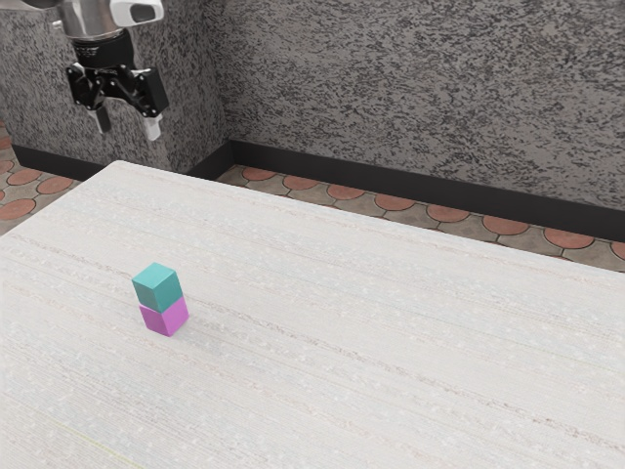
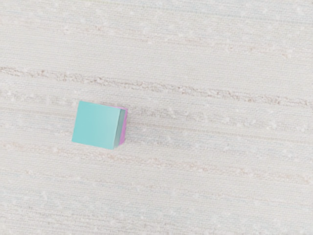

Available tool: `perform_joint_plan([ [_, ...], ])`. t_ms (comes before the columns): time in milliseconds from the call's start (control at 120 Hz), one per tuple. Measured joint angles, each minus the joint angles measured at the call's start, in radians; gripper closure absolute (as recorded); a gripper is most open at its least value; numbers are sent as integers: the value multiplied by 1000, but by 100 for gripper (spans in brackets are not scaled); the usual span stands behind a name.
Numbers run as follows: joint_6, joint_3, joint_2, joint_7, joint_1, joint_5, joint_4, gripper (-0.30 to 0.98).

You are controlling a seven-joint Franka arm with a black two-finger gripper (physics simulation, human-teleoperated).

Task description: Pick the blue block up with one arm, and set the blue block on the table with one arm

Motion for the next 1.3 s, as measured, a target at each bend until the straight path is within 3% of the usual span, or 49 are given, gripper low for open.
perform_joint_plan([
  [167, -5, 0, 2, -1, -24, -1, 7, 0],
  [258, -62, -9, 7, -2, -32, 3, 242, 0],
  [333, -102, -14, 13, -4, -45, 6, 323, 0],
  [733, -137, -3, 93, -10, -102, 8, 339, 0],
  [808, -74, -7, 105, -10, -62, 13, 224, 0],
  [1033, 267, -10, 2, -4, 40, 14, -344, 0],
  [1300, 531, -11, 34, 33, 78, 31, -542, 0],
])
